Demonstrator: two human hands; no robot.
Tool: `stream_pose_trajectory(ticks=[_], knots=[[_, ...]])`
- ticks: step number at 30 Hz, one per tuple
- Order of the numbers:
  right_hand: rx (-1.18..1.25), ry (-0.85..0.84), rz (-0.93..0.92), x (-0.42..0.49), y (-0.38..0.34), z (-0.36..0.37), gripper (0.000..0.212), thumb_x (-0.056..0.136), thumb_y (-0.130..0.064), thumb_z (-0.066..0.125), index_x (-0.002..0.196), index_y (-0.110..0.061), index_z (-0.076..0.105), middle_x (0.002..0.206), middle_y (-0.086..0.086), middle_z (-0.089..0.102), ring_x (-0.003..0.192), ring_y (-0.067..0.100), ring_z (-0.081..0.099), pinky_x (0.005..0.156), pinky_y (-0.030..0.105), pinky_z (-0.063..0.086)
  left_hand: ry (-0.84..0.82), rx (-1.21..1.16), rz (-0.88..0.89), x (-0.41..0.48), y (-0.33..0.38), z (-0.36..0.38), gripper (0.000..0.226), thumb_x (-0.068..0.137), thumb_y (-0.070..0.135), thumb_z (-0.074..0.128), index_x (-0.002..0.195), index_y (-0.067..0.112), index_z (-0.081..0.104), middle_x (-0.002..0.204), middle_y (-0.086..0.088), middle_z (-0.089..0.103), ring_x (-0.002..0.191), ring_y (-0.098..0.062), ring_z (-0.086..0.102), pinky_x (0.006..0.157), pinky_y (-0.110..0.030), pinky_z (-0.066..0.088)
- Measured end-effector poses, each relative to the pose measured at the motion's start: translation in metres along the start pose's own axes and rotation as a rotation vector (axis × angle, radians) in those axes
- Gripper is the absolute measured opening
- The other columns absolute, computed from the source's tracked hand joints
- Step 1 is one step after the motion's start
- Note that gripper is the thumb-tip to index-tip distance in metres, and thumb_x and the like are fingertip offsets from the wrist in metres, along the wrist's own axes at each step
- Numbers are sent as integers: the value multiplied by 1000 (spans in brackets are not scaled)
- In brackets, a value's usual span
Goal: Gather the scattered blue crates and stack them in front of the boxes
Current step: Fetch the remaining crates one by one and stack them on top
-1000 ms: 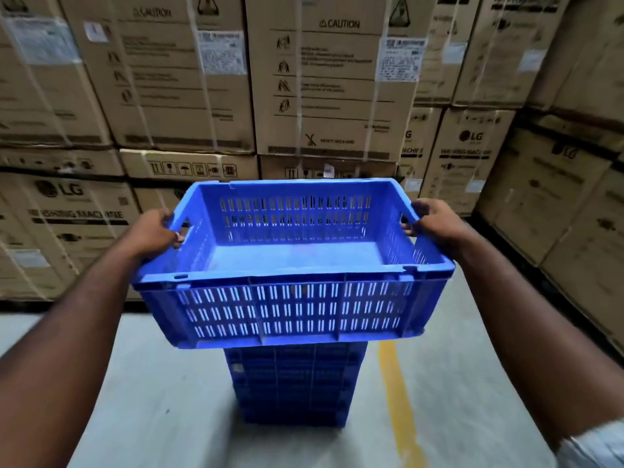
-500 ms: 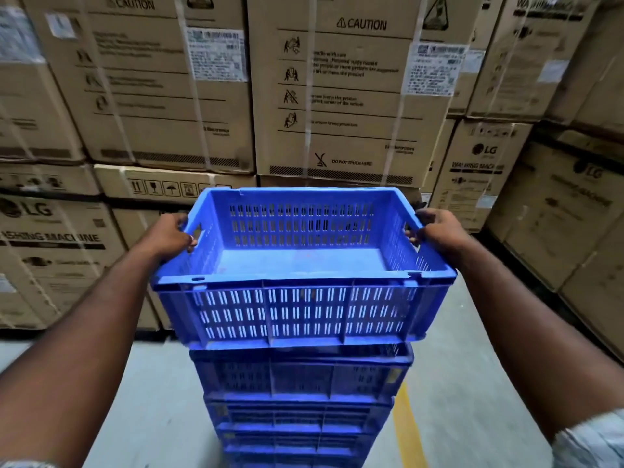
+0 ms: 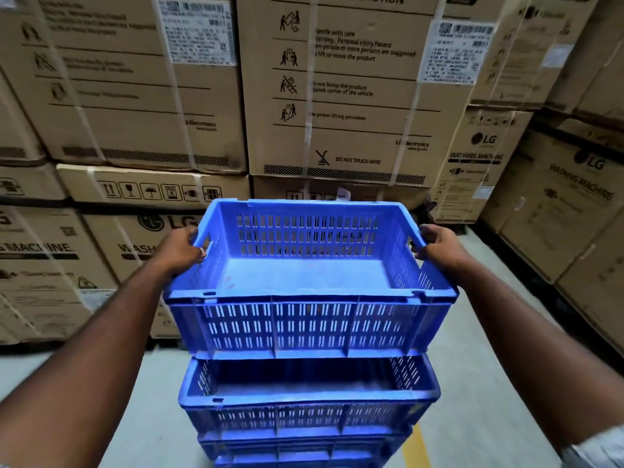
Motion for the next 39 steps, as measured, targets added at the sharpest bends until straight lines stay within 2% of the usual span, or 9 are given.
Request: stream_pose_trajectory(ticks=[5, 13, 16, 22, 25, 28, 30, 33, 39], knots=[[-95, 82, 5, 9, 20, -4, 60, 80, 15, 56, 137, -4, 46, 127, 12, 60, 109, 23, 58, 87, 32, 51, 61, 75, 63, 5, 12, 10, 23, 94, 3, 55, 115, 13, 60, 99, -11, 64, 72, -19, 59, 62, -29, 43], [-589, 113, -251, -22, 12, 0, 49, 83, -13, 60, 131, -7, 52, 133, 12, 53, 122, 29, 51, 101, 39, 43, 180, 383, 189, -25, 12, 18, 33, 87, 18, 65, 115, 0, 61, 116, -19, 59, 104, -36, 57, 82, -39, 46], [-565, 69, -377, -58, 10, 5, 36, 93, -34, 55, 125, -16, 58, 126, 3, 60, 116, 22, 55, 97, 41, 45, 204, 369, 286, -66, 6, 24, 36, 94, 29, 59, 121, 7, 65, 131, -14, 58, 122, -36, 51, 98, -45, 43], [-903, -69, -533, -108, 24, 11, 62, 87, -78, 24, 84, -27, 58, 78, -8, 62, 76, 15, 57, 68, 35, 40, 186, 415, 369, -118, -2, 48, 53, 93, 62, 33, 101, 22, 66, 102, -2, 68, 108, -30, 56, 86, -40, 37], [-877, -88, -515, -105, 27, 7, 59, 85, -75, 28, 76, -22, 52, 75, -3, 59, 72, 21, 56, 58, 35, 40, 152, 440, 362, -123, -7, 53, 64, 86, 77, 26, 101, 26, 62, 99, 1, 65, 105, -31, 56, 90, -45, 40], [-918, -101, -506, -104, 28, 8, 51, 89, -70, 33, 78, -23, 50, 82, -1, 61, 77, 22, 57, 60, 35, 42, 184, 422, 309, -136, 2, 54, 44, 94, 60, 43, 105, 21, 62, 108, -3, 63, 114, -32, 50, 96, -45, 27], [-958, -76, -499, -106, 29, 7, 45, 93, -65, 33, 81, -25, 49, 87, -2, 63, 83, 22, 59, 67, 36, 39, 204, 444, 284, -147, 10, 57, 30, 98, 49, 47, 107, 24, 62, 113, 0, 62, 121, -28, 47, 110, -59, 13], [-986, -6, -487, -109, 28, 4, 38, 95, -58, 35, 81, -26, 50, 85, -4, 63, 86, 20, 60, 82, 41, 35, 182, 476, 255, -153, 17, 63, 27, 100, 44, 43, 107, 26, 61, 113, 4, 62, 125, -22, 48, 107, -71, -12], [-1081, 100, -532, -111, 23, 24, 40, 93, -53, 27, 83, -21, 48, 83, 1, 61, 84, 26, 59, 102, 52, 29, 207, 442, 298, -147, 10, 55, 28, 101, 45, 40, 100, 26, 60, 106, 6, 63, 119, -20, 50, 111, -65, -13]])
Point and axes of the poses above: each hand's wrist, its own x-axis towards the middle knuckle, its own z-axis out of the palm, y = z × x, the point moved 7 cm from there along x, towards the middle knuckle
